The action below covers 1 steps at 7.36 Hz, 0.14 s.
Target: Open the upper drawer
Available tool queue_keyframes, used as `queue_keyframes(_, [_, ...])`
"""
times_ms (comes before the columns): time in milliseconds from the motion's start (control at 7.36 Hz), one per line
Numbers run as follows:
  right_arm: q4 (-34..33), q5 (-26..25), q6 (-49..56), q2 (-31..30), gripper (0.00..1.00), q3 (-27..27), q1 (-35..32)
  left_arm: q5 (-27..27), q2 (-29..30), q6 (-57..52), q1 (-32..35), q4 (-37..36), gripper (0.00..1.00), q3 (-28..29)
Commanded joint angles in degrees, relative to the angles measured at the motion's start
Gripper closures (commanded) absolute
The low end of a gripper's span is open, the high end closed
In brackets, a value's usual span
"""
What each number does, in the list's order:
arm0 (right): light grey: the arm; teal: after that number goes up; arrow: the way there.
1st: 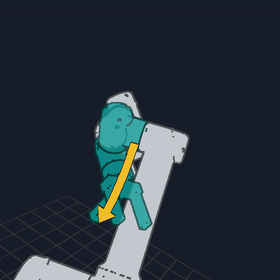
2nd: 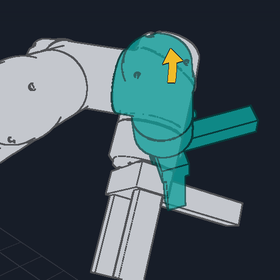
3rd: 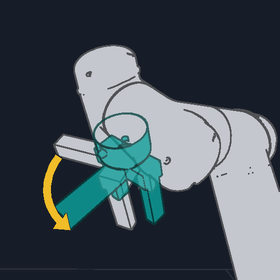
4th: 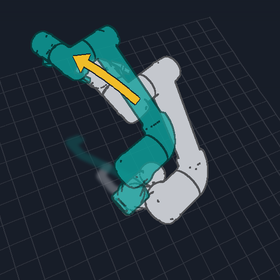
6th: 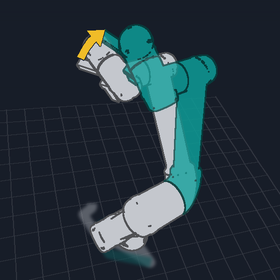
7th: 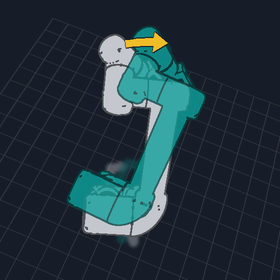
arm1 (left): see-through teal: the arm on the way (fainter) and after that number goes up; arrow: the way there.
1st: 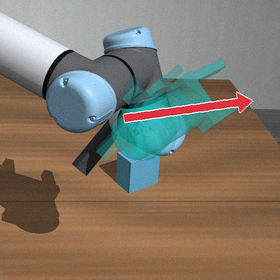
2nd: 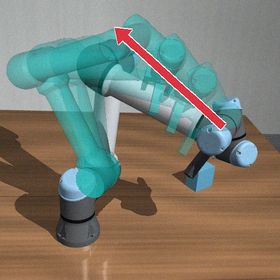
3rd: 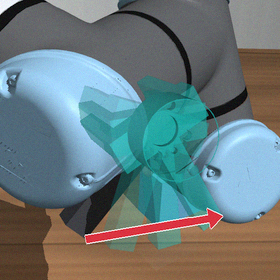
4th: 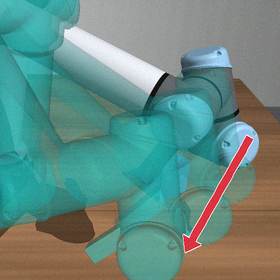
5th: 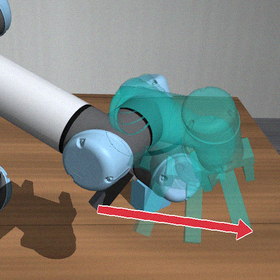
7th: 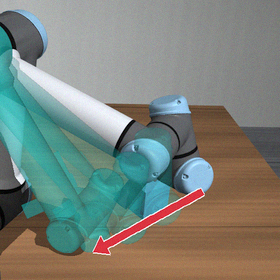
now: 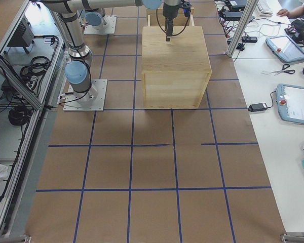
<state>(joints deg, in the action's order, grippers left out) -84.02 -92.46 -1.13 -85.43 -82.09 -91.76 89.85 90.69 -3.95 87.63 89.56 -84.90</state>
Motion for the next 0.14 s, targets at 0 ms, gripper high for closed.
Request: queue_keyframes(0, [0.0,0.0,0.0,0.0,0.0,0.0,0.0,0.2,0.1,-0.1,0.0,0.0,0.0,0.0])
